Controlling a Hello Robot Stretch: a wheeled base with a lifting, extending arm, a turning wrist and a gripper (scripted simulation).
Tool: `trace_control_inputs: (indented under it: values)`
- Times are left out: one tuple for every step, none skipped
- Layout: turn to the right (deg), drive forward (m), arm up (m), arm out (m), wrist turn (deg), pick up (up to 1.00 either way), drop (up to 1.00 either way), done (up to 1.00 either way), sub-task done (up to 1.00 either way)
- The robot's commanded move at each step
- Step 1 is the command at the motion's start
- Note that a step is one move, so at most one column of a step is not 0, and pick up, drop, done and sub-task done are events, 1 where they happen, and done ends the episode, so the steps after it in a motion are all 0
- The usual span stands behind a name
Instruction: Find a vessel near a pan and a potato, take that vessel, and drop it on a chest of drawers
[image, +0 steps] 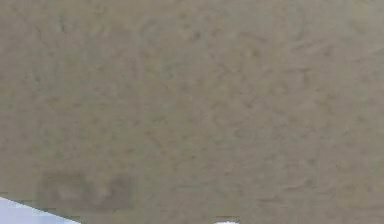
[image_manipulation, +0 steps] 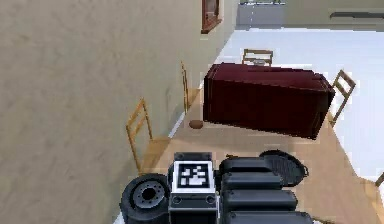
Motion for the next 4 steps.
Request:
trace_control_inputs:
  values:
    - [-45.0,0.0,0.0,0.0,0.0,0.0,0.0,0.0,0.0]
    - [-27.0,0.0,0.0,0.0,0.0,0.0,0.0,0.0,0.0]
    - [0.0,0.25,0.0,0.0,0.0,0.0,0.0,0.0,0.0]
    - [-45.0,0.0,0.0,0.0,0.0,0.0,0.0,0.0,0.0]
